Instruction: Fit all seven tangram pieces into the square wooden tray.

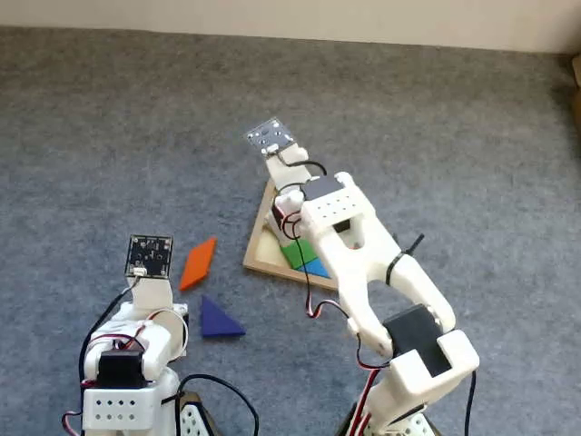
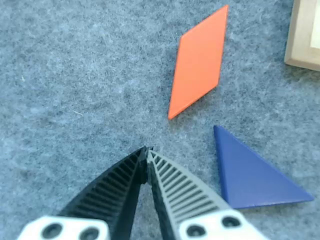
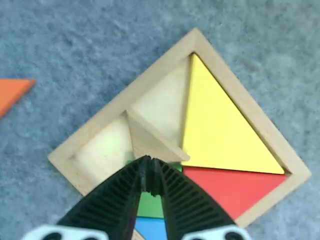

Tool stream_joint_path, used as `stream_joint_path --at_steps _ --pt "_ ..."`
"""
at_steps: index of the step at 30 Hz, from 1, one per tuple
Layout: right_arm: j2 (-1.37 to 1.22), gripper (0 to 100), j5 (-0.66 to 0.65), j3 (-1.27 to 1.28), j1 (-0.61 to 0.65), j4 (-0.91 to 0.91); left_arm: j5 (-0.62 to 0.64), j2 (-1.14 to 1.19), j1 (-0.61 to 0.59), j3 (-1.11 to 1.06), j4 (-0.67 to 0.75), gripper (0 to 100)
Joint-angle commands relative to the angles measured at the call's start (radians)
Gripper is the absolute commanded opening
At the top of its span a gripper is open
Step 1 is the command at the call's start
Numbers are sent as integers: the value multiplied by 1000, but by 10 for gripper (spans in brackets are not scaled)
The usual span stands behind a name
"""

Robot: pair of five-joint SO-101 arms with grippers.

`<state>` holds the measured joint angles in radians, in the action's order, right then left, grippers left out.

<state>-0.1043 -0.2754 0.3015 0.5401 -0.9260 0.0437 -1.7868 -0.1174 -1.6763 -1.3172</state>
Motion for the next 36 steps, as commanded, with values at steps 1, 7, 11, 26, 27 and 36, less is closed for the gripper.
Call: stream_joint_path --at_steps 1,7,11,26,27,36 --pt "59 5 -66 -10 -31 -12 8 -42 -13 -19 -3 7" --pt "-59 5 -68 -21 -65 -12 8 -42 -13 -19 -3 7" --pt "-87 5 -69 -90 -73 -10 8 -42 -13 -19 -3 7" --pt "-90 5 -63 -105 -77 216 8 -42 -13 -19 -3 7" --pt "-90 5 -63 -105 -77 229 8 -42 -13 -19 -3 7" --pt "-76 5 -52 -108 -71 271 8 -42 -13 -19 -3 7"
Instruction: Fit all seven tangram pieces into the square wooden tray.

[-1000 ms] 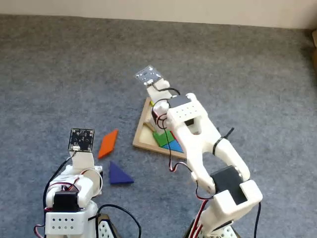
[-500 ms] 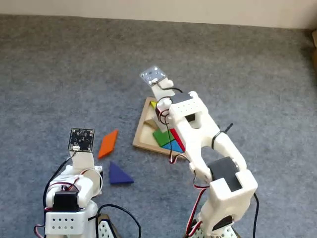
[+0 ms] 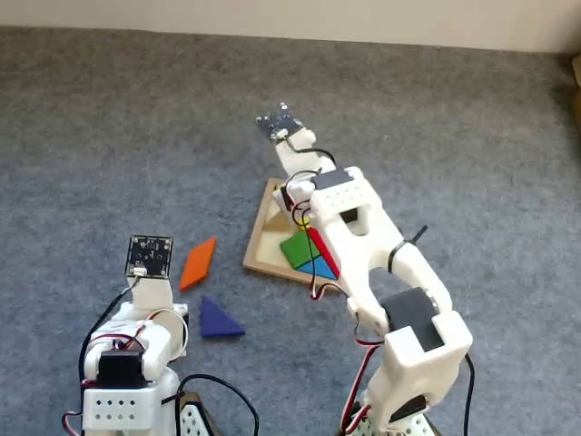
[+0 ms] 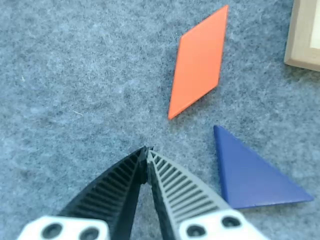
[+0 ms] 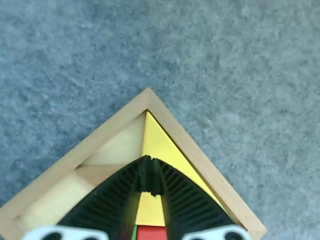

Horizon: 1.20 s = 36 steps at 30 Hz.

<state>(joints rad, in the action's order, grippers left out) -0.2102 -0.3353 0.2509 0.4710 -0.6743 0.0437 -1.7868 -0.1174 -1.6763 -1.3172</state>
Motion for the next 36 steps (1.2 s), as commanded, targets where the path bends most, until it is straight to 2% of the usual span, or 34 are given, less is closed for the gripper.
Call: stream_joint_path --at_steps 1,3,9,18,23,30,34,36 --pt "30 5 29 -58 12 19 8 -42 -13 -19 -3 7" --pt "28 5 69 -58 38 19 8 -42 -13 -19 -3 7" --pt "12 5 80 -48 111 19 8 -42 -13 -19 -3 7" --pt "-111 5 74 -15 136 13 8 -42 -13 -19 -3 7" --pt "-35 5 -25 -15 117 -76 8 -42 -13 -19 -3 7" --pt "-2 5 -34 -18 90 -77 8 -42 -13 -19 -3 7" --pt "-2 5 -117 -15 87 -77 8 -42 -13 -19 -3 7" --pt "-1 5 -106 -15 96 -76 8 -42 -13 -19 -3 7"
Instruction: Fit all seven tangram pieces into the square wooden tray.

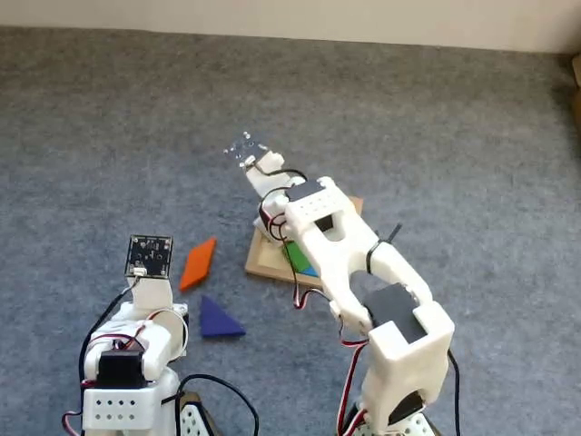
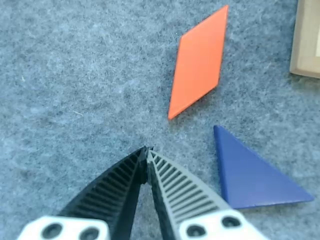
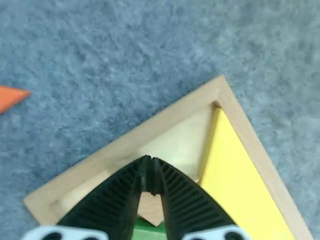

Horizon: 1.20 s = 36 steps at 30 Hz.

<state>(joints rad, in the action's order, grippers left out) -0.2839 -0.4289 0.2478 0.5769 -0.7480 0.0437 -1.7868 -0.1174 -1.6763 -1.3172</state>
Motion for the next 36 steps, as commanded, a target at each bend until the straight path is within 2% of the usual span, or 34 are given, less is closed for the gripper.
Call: stream_joint_path --at_steps 1,13,18,23,28,34,36 --pt "73 5 -8 -12 1 -1 8 -42 -13 -19 -3 7" --pt "71 5 -21 51 33 -5 8 -42 -13 -19 -3 7" --pt "71 5 -192 51 16 -67 8 -42 -13 -19 -3 7" --pt "71 5 -192 47 -30 -134 8 -42 -13 -19 -3 7" --pt "82 5 -190 47 -24 -151 8 -42 -13 -19 -3 7" --pt "272 5 -184 56 -18 -148 8 -42 -13 -19 -3 7" --pt "335 5 -129 84 -18 -142 8 -42 -13 -19 -3 7"
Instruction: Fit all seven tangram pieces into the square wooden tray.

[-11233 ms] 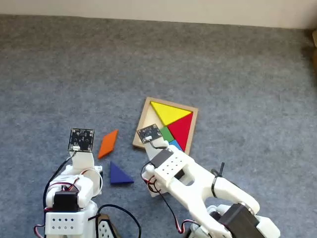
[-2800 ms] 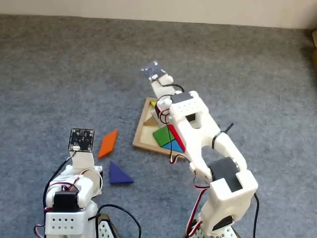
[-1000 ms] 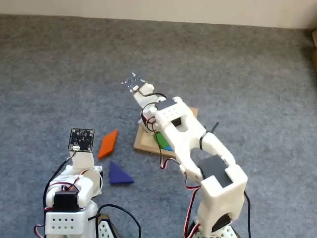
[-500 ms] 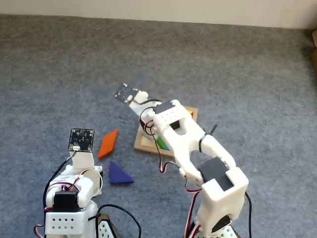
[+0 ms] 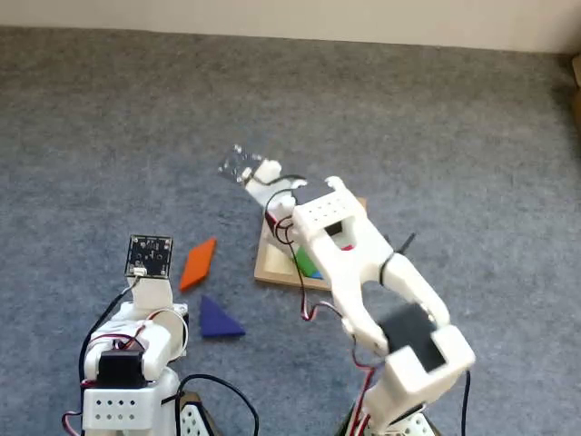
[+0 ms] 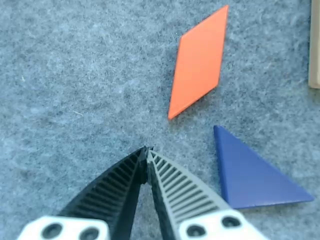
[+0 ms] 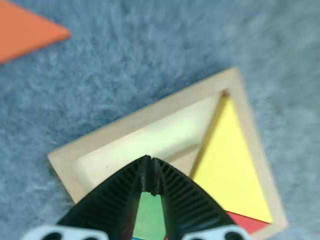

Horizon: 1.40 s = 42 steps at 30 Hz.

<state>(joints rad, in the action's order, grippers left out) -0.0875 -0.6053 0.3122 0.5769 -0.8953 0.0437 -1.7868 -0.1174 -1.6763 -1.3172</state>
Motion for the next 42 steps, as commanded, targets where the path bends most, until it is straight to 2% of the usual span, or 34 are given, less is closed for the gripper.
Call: stream_joint_path --at_steps 1,6,11,17,21,28,32,42 --pt "165 5 69 36 -27 28 8 -42 -13 -19 -3 7" --pt "197 5 146 122 -108 272 8 -42 -13 -19 -3 7" --pt "85 5 190 156 -209 576 8 -42 -13 -19 -3 7" --pt "-154 5 184 79 -263 739 8 -42 -13 -19 -3 7" --pt "-254 5 184 -42 -294 654 8 -42 -13 -19 -3 7" --pt "-242 5 184 -165 -254 251 8 -42 -13 -19 -3 7" --pt "-197 5 184 -173 -203 94 8 -42 -13 -19 -3 7" --pt "-41 5 190 -170 -191 13 8 -42 -13 -19 -3 7"
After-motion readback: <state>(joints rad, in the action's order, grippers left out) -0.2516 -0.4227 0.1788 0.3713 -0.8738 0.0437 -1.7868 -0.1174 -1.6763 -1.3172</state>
